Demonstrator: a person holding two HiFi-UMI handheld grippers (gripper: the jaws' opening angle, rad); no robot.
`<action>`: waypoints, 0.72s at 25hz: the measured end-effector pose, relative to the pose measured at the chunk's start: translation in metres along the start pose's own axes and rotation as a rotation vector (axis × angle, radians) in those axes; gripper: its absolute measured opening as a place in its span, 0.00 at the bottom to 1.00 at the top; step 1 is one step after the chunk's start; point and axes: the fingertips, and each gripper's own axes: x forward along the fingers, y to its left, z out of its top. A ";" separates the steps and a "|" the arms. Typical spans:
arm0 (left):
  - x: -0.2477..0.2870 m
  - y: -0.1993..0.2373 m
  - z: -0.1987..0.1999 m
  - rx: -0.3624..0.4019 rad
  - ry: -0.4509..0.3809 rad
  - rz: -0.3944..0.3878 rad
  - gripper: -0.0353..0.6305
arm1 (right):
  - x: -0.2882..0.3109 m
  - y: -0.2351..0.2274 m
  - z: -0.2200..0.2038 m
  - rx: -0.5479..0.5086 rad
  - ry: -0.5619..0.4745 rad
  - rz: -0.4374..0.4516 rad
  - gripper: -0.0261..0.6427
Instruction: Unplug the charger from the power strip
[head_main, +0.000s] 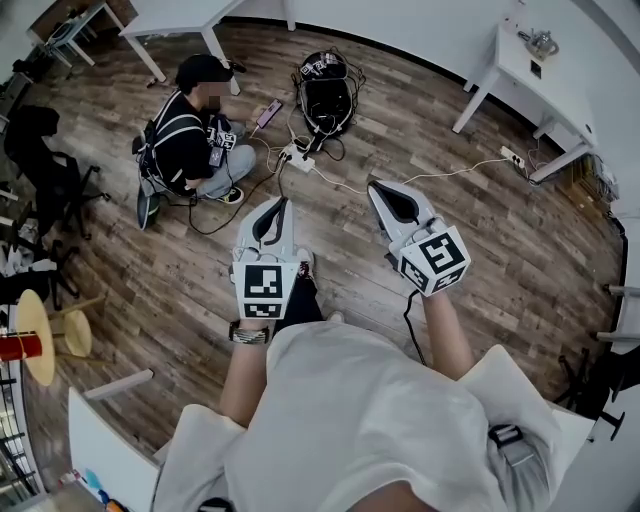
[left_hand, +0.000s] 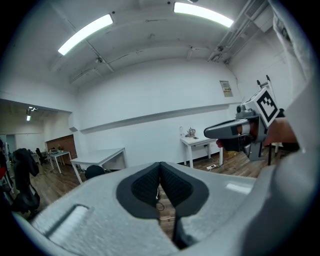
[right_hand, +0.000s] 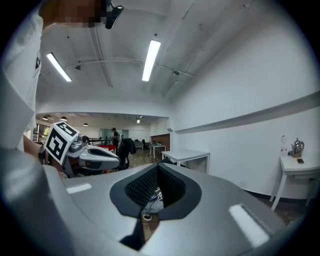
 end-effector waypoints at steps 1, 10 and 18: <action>0.003 0.002 0.000 -0.002 0.000 0.001 0.06 | 0.004 -0.001 0.001 -0.013 -0.002 0.001 0.04; 0.054 0.041 -0.005 -0.022 0.000 0.005 0.06 | 0.055 -0.032 0.008 -0.023 -0.020 -0.011 0.04; 0.126 0.094 -0.009 -0.031 0.015 -0.016 0.06 | 0.133 -0.081 0.004 -0.011 -0.005 -0.041 0.04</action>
